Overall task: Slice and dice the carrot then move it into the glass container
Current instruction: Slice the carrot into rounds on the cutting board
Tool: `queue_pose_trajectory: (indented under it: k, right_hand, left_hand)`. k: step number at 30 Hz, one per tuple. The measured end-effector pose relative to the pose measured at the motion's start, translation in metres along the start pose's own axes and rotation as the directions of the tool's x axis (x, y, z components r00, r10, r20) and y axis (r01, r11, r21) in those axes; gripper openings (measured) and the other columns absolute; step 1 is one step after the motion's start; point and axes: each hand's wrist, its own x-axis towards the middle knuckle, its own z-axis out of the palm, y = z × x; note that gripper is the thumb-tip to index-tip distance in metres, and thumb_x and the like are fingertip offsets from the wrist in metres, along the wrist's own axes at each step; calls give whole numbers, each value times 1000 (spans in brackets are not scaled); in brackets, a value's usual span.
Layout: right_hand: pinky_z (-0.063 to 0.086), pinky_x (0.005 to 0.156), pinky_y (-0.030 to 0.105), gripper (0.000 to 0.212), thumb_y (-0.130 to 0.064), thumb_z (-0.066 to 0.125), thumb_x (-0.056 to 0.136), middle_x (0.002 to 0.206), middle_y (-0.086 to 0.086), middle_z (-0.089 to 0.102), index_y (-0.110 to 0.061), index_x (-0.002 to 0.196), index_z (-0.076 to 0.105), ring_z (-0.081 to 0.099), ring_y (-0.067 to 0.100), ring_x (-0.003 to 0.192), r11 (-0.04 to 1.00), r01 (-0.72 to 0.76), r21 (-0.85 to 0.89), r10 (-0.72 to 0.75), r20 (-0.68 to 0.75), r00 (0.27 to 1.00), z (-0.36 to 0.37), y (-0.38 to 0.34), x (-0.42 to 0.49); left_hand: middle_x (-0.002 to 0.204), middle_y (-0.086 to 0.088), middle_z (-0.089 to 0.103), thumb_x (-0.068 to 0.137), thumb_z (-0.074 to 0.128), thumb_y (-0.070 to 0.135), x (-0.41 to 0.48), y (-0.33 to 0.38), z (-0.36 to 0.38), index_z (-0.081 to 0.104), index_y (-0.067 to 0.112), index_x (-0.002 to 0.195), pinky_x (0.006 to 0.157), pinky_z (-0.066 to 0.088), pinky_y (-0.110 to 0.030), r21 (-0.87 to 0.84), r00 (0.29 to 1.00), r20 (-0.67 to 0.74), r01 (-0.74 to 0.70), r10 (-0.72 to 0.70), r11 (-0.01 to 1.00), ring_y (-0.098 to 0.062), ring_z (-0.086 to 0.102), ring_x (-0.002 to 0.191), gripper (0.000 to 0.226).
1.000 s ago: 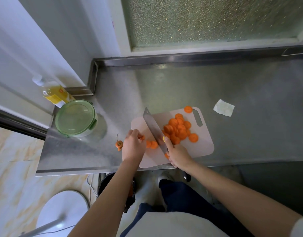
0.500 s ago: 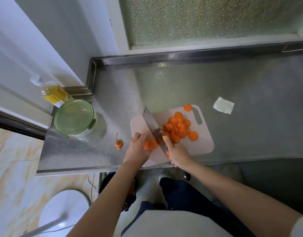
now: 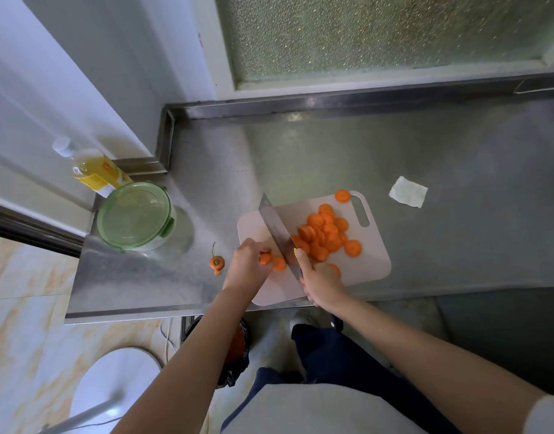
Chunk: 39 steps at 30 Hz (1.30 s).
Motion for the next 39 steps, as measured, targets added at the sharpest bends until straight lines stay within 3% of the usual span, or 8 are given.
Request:
queue_pose_trajectory:
  k: [4,6,11,15,20,26,32,39]
  right_hand:
    - [27,49,25,59,-56,29,97,45,-5,36,-20,51,35,35,12,46,1000,3,-18,-3,22,1000,-2,2,2]
    - [26,47,26,62,-57,28,97,38,-7,34,-19,49,34,34,11,42,1000,5,-5,-4,30,1000,-2,1,2]
    - [26,46,23,62,-54,26,98,31,-6,33,-17,49,34,34,6,36,1000,27,-11,-27,33,999,1,0,-1]
    - [27,47,24,60,-54,27,99,45,-4,39,-17,53,38,37,13,46,999,24,-40,-22,59,998,7,-2,-1]
    - [25,47,20,63,-52,26,99,29,-9,37,-18,47,36,36,4,40,997,71,-3,-71,36,997,17,-5,0]
    - [25,46,24,66,-58,32,96,28,-7,36,-18,44,37,36,9,40,999,36,12,-36,5,999,22,-7,5]
    - [25,46,25,67,-59,31,96,28,-7,36,-17,44,37,36,12,42,1000,15,-8,-15,16,1000,21,-12,2]
    - [22,43,22,66,-58,27,97,30,-7,33,-17,45,34,34,11,40,990,44,-131,-42,15,999,12,-22,-3]
  left_hand:
    - [100,-4,52,83,62,17,-2,10,4,67,13,99,74,47,-28,10,994,96,-59,58,998,-22,54,88,17]
    - [99,-4,49,82,61,18,-4,11,8,66,13,97,77,49,-34,17,993,105,-63,61,998,-24,53,90,17]
    - [103,-6,51,87,56,16,-5,13,11,65,10,102,78,46,-27,11,994,92,-56,55,998,-23,53,89,19]
    - [103,-8,51,85,56,13,-6,7,7,66,11,103,71,44,-26,-3,999,41,7,-7,1000,-27,56,86,21]
    - [101,-5,51,80,69,15,-11,2,-1,61,10,115,73,33,-16,-133,995,-12,92,-95,987,-17,50,86,36]
    - [67,10,54,80,69,6,-23,4,-4,72,7,86,59,38,-7,-393,968,-133,145,-213,908,-3,48,62,6]
    - [89,0,67,80,70,8,-21,8,-3,73,4,100,58,35,5,-494,919,-92,292,-383,819,-8,54,78,20]
    - [104,-5,70,81,71,9,-19,11,-4,71,5,104,74,38,-11,-547,884,-31,375,-466,748,-7,53,84,23]
